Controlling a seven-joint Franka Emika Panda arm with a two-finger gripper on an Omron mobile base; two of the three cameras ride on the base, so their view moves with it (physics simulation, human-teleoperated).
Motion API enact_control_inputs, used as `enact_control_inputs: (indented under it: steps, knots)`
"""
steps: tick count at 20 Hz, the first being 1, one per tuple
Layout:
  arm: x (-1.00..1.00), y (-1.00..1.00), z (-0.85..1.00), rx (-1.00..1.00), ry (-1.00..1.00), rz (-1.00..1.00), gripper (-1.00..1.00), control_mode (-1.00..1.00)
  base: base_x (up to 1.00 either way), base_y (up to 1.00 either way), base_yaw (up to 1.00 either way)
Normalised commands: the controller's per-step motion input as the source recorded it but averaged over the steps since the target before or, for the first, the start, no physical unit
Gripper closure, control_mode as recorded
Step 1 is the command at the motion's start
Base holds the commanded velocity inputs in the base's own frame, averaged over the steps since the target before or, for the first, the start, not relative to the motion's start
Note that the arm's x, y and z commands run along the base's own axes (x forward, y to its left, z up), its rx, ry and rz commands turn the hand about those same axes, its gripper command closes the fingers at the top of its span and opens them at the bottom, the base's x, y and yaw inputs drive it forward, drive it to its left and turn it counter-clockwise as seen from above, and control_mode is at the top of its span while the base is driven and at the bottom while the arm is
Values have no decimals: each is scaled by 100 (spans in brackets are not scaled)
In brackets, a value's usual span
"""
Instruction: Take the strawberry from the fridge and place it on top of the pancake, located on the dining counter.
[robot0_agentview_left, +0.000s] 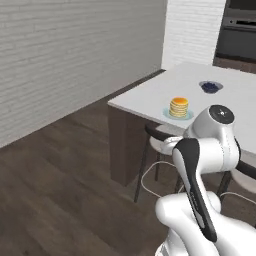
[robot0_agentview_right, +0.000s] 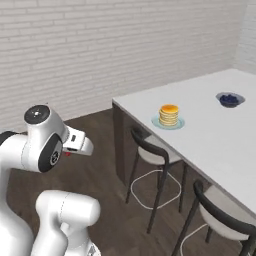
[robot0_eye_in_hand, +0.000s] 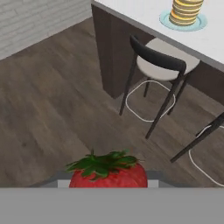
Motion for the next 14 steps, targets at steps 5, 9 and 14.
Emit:
enact_control_inputs:
  steps: [5, 9, 14]
  knots:
    - [0, 0, 0, 0, 0, 0, 100, 100, 68, 32, -63]
    - [0, 0, 0, 0, 0, 0, 100, 100, 65, 24, -67]
    - [0, 0, 0, 0, 0, 0, 100, 100, 64, 42, -64]
